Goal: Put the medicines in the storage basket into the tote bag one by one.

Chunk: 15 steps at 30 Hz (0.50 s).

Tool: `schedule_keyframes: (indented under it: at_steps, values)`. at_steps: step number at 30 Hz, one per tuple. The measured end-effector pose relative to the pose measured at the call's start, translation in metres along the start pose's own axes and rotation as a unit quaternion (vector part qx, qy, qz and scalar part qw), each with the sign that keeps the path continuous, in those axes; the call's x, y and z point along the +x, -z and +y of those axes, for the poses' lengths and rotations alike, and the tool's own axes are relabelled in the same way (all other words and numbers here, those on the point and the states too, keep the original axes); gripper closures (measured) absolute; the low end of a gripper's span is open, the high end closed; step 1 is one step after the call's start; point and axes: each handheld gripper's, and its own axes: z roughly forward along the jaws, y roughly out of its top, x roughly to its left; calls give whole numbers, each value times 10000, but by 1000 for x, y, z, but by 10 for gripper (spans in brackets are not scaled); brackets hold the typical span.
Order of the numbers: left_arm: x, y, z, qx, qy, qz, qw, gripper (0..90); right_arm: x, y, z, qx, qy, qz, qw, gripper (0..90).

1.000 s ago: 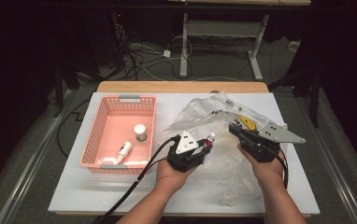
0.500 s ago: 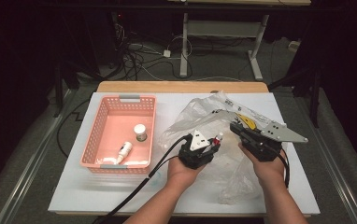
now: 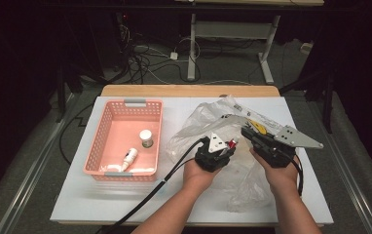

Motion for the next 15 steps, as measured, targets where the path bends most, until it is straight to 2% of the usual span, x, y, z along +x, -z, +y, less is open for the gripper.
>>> schedule_keyframes:
  at_steps: [3, 5, 7, 10, 12, 13, 15]
  values:
    - [2, -7, 1, 24, 8, 37, 10000, 673, -1, -1, -1, 15, 42, -5, 10000, 900]
    - [2, -13, 2, 64, 26, 17, 10000, 673, -1, -1, -1, 22, -32, -2, 10000, 900]
    - [2, -18, 3, 104, 123, -9, 9999, 671, -1, -1, -1, 16, -19, -9, 10000, 900]
    - [3, -23, 4, 126, 51, 43, 9999, 666, -2, -1, -1, -2, -37, -13, 10000, 900]
    - [1, -24, 5, 81, 248, 7, 9997, 617, -3, -1, -1, 5, -17, -10, 10000, 900]
    - [1, -24, 5, 61, 264, -19, 9996, 615, -4, -1, -1, -20, -20, -22, 10000, 900]
    - [1, -22, 6, 65, 142, -43, 9999, 590, -5, 0, -2, 21, -22, -23, 10000, 900]
